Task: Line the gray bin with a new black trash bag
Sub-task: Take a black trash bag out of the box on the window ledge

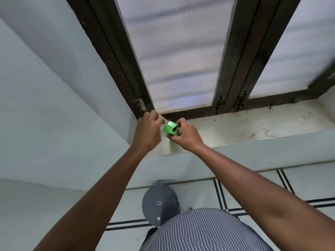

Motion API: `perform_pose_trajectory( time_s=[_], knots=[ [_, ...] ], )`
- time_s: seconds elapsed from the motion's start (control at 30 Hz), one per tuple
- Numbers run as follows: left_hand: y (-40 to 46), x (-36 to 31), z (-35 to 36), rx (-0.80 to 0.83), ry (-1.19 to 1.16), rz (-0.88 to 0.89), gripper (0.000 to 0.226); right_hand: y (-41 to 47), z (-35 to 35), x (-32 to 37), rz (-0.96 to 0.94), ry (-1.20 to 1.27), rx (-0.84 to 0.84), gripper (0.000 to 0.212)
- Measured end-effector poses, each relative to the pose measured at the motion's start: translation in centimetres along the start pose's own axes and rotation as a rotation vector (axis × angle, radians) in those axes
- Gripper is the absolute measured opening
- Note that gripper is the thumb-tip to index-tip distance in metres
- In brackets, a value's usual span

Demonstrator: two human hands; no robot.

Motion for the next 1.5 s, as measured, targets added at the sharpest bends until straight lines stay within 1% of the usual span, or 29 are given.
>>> perform_pose_trajectory(
  time_s=[0.03,0.1,0.13,0.17,0.2,0.27,0.3,0.37,0.47,0.53,0.6,0.67,0.77,0.83,0.9,0.97,1.07,1.13,1.17,1.27,1.37,1.43,1.5],
  knots=[
    [0.0,-0.3,0.3,0.004,-0.096,-0.022,0.028,-0.2,0.1,0.2,0.013,-0.003,-0.026,0.063],
    [0.3,-1.0,0.7,0.019,-0.414,-0.209,0.021,-0.7,0.4,0.6,0.019,-0.002,-0.058,0.065],
    [0.5,-1.2,1.1,0.024,-0.566,-0.325,0.024,-0.9,0.6,0.9,0.014,-0.006,-0.057,0.067],
    [0.6,-1.4,1.3,0.015,-0.670,-0.420,0.029,-1.2,0.7,1.1,0.009,-0.011,-0.049,0.069],
    [0.8,-1.5,1.5,0.002,-0.718,-0.476,0.036,-1.4,0.8,1.3,0.005,-0.015,-0.039,0.071],
    [0.8,-1.3,1.8,-0.018,-0.697,-0.498,0.048,-1.9,0.8,1.3,-0.016,-0.020,-0.017,0.074],
    [0.7,-1.3,1.9,-0.018,-0.682,-0.497,0.049,-2.1,0.8,1.2,-0.035,-0.025,-0.005,0.074],
    [0.7,-0.9,2.4,-0.015,-0.703,-0.527,0.042,-2.5,0.3,0.9,-0.066,-0.039,0.019,0.068],
    [0.5,-0.6,2.6,-0.034,-0.858,-0.616,0.032,-2.9,-0.3,0.5,-0.057,0.000,0.002,0.055],
    [0.1,-0.6,2.7,-0.022,-0.956,-0.655,0.039,-3.0,-0.6,0.5,-0.030,0.092,-0.014,0.052],
    [-0.3,-0.9,2.8,0.005,-0.967,-0.636,0.049,-3.0,-1.0,0.8,-0.017,0.146,-0.042,0.056],
    [-0.6,-1.3,2.9,0.026,-0.938,-0.580,0.051,-2.8,-1.2,1.1,-0.040,0.117,-0.074,0.059],
    [-0.8,-1.4,3.2,0.058,-0.906,-0.518,0.053,-2.6,-1.3,1.1,-0.096,0.040,-0.112,0.054],
    [-1.0,-1.2,3.4,0.103,-0.902,-0.498,0.055,-2.5,-1.4,0.9,-0.095,0.059,-0.120,0.051],
    [-1.4,-1.0,3.7,0.132,-0.865,-0.472,0.052,-2.5,-1.7,0.9,-0.078,0.124,-0.119,0.048],
    [-1.8,-0.9,4.0,0.102,-0.835,-0.451,0.046,-2.6,-1.8,0.6,-0.081,0.209,-0.119,0.041],
    [-2.3,-1.2,4.1,0.048,-0.795,-0.450,0.038,-2.9,-1.6,-0.2,-0.072,0.313,-0.145,0.025],
    [-2.5,-1.2,4.1,0.029,-0.807,-0.461,0.034,-3.2,-1.3,-0.6,-0.048,0.331,-0.163,0.017],
    [-2.6,-1.3,4.1,0.026,-0.807,-0.465,0.032,-3.4,-1.2,-0.6,-0.036,0.331,-0.160,0.017],
    [-2.6,-1.3,4.1,0.015,-0.795,-0.458,0.028,-4.1,-1.0,-0.7,-0.047,0.352,-0.078,0.029],
    [-2.7,-1.3,4.2,0.025,-0.794,-0.459,0.030,-4.9,-0.7,-1.1,-0.126,0.276,0.033,0.056],
    [-2.8,-1.2,4.1,0.040,-0.797,-0.464,0.032,-4.9,-0.3,-1.4,-0.143,0.194,0.066,0.069],
    [-3.0,-1.1,4.0,0.062,-0.807,-0.472,0.036,-4.6,0.0,-1.4,-0.143,0.151,0.047,0.068]
  ],
)
Point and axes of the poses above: each hand's wrist, its own y-axis towards the middle knuckle, its own z-axis out of the palm, x = y × z, the point moved 2 cm from there along y, towards the middle knuckle, and after that the axes turned 10 degrees about z, right-handed, at the moved point
